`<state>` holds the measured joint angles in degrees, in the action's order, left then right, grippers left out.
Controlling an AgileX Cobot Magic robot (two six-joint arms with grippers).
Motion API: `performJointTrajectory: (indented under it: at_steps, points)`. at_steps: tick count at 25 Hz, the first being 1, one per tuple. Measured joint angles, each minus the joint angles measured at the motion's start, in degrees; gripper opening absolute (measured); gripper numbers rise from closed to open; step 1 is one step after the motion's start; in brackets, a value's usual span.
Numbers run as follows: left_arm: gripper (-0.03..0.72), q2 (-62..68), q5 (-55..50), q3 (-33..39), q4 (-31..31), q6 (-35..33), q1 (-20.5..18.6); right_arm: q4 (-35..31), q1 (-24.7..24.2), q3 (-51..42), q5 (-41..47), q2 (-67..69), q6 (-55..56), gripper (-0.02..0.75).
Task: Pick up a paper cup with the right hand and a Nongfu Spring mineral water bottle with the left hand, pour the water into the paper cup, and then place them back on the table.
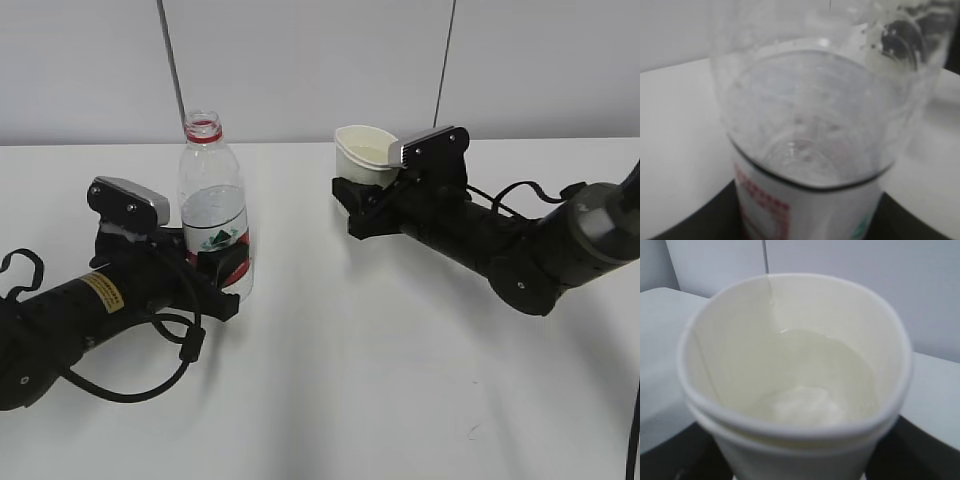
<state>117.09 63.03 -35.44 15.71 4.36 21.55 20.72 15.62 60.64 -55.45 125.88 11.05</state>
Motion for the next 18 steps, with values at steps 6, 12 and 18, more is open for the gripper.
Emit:
performJointTrajectory:
  at_steps: [6,12,18]
  points:
    - [0.344,1.08,1.65,-0.17,-0.17,0.00,0.00,-0.97,-0.56,0.00,0.26,2.19,-1.14,0.485]
    - [0.344,1.55,2.64,-0.22,-0.21,0.00,0.00,-0.61,-0.56,0.00,-1.58,6.43,-1.26,0.485]
    - [0.344,1.55,2.63,-0.22,-0.21,-0.05,0.00,0.13,-0.56,0.00,-2.12,7.42,-1.26,0.485]
